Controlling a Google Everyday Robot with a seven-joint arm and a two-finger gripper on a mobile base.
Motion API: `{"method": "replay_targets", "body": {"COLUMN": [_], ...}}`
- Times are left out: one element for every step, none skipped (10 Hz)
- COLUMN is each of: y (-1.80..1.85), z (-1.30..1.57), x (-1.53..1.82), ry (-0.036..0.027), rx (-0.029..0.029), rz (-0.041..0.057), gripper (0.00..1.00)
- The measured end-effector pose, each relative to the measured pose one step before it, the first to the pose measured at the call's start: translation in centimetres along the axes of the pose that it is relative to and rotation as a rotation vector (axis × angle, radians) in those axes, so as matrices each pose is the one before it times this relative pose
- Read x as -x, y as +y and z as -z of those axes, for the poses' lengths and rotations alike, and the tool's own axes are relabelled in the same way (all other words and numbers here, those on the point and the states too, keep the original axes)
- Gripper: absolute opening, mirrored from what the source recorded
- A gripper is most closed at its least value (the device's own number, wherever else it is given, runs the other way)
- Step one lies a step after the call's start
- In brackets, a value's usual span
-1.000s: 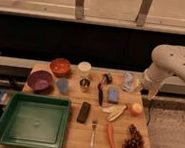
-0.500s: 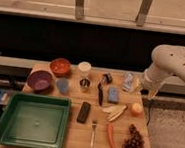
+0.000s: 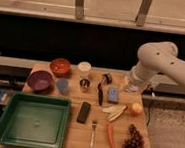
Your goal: Place eraser in red bowl
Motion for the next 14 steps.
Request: {"method": "replay_targets", "body": {"y": [2.901,2.345,2.137,2.484,2.781,1.847,1.158,-0.029,-0.181,0.037,0.146,0.168,0.245,0.591], "z": [-0.234,-0.303,-0.684,-1.143,-1.780,-1.376,-0.645,-0.186,0.002,0.000,-0.091,-0.255,-0.873,-1.218], "x": [0.378,0.194,-0.228,-0.250,-0.385,-0.263,-0.084,-0.089,-0.079,0.019,0.052,0.049,-0.206,-0.003], "ry": [-0.01075,-0.00908,-0.00272,0.00125,0.01607,0.00907,0.00105,0.00166,0.00037,-0.00021,0.00156,0.00585,0.01970,0.01568], "rx": [0.00175,-0.00009,0.00051,0.00381,0.00568,-0.00472,-0.00120,-0.00305,-0.00091,0.00003,0.00074,0.00389,0.00678,0.01146], "rz": [0.06279,0.04949,0.03956,0.03961,0.04372,0.03217,0.01915,0.00048,-0.00333,0.00092,0.00141,0.00024,-0.00179,0.00150], "gripper": [0.65,0.65,0.65,0.65,0.65,0.65,0.65,0.65,0.65,0.65,0.65,0.65,0.65,0.65]}}
